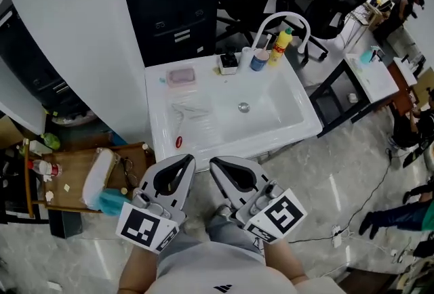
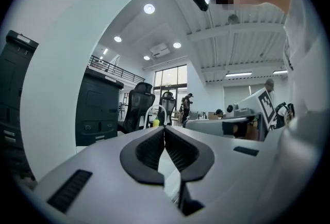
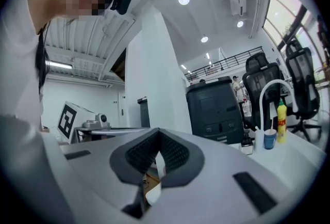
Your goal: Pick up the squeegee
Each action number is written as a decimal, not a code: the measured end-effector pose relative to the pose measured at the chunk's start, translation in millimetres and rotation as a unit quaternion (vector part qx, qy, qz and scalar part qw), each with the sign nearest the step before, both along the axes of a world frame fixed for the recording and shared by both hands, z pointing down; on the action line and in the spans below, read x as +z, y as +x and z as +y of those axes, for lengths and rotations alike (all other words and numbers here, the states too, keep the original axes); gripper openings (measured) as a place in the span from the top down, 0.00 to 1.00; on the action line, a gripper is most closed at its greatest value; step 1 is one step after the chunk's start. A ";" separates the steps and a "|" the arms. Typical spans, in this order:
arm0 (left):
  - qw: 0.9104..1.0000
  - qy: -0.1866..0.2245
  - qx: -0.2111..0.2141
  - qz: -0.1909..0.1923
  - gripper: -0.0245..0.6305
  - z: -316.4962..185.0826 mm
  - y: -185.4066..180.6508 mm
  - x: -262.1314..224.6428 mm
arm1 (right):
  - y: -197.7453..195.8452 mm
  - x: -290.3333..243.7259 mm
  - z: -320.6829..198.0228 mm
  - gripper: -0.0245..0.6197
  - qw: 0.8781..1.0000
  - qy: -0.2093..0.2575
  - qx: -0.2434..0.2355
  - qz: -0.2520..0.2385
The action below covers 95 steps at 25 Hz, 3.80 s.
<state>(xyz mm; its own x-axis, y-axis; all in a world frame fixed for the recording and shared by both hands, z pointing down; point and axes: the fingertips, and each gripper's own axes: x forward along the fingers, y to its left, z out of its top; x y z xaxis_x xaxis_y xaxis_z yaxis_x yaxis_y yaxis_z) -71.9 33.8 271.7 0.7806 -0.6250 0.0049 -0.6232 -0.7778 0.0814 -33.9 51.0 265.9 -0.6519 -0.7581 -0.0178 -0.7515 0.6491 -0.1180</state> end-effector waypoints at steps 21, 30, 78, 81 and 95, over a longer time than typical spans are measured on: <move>0.995 -0.018 -0.097 -0.010 0.94 -23.9 47.6 10.2 | 53.2 14.4 -26.4 0.95 0.996 -0.012 -0.084 -0.020; 0.995 -0.021 -0.096 -0.020 0.94 -66.6 44.0 22.1 | 52.1 17.5 -68.7 0.95 0.997 -0.012 -0.078 -0.013; 0.951 -0.218 -0.133 -0.173 0.79 -203.9 7.2 216.8 | 16.3 77.7 -211.9 0.95 0.992 -0.103 -0.073 0.006; 0.945 -0.228 -0.137 -0.191 0.78 -205.3 6.4 229.6 | 17.7 79.4 -213.0 0.95 0.992 -0.105 -0.071 0.008; 0.920 -0.268 -0.136 -0.252 0.76 -204.3 7.1 269.0 | 26.3 82.9 -214.9 0.95 0.992 -0.109 -0.062 0.011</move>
